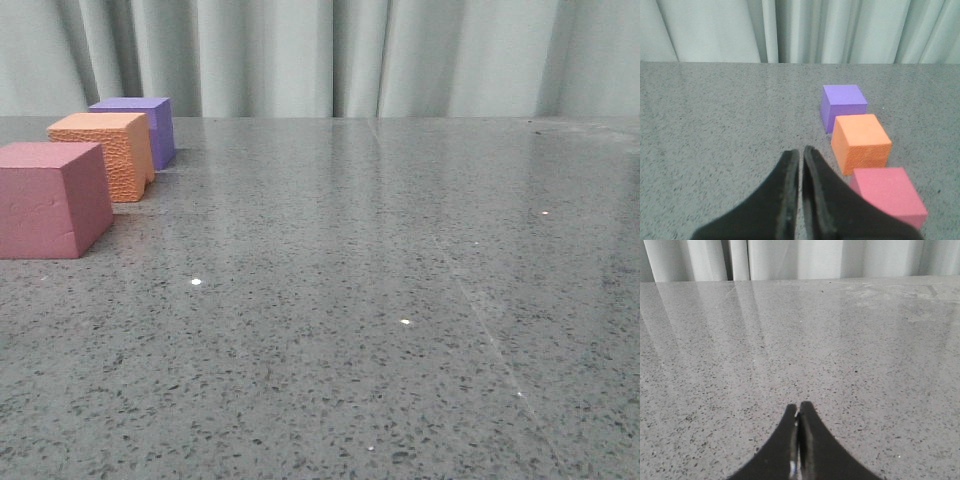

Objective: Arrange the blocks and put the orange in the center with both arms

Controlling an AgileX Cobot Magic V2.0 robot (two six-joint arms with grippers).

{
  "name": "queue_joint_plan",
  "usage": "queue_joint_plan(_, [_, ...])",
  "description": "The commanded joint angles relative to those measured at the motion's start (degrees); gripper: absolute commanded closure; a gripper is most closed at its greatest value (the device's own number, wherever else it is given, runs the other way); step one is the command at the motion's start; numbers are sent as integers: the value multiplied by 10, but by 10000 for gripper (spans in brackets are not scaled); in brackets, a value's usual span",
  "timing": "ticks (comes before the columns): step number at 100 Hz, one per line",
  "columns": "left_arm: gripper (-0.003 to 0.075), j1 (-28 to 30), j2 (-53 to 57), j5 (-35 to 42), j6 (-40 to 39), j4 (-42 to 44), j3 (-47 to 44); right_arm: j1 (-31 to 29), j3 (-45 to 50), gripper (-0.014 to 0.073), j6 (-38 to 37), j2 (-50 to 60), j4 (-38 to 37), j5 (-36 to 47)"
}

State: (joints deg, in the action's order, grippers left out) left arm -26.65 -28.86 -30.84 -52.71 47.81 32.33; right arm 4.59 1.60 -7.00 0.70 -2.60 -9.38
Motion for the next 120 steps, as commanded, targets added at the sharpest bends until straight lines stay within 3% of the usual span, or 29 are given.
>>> queue_joint_plan(1, [739, 1, 22, 21, -1, 18, -6, -3, -8, 713, 5, 4, -1, 49])
queue_joint_plan(100, [739, 1, 41, 17, 4, 20, -27, -3, -8, 713, 5, 4, -1, 49])
queue_joint_plan(108, [739, 3, 52, 17, 40, -21, -28, -3, -8, 713, 5, 4, -1, 49])
queue_joint_plan(120, [739, 21, 83, 41, 169, -94, -38, -3, -8, 713, 5, 4, -1, 49])
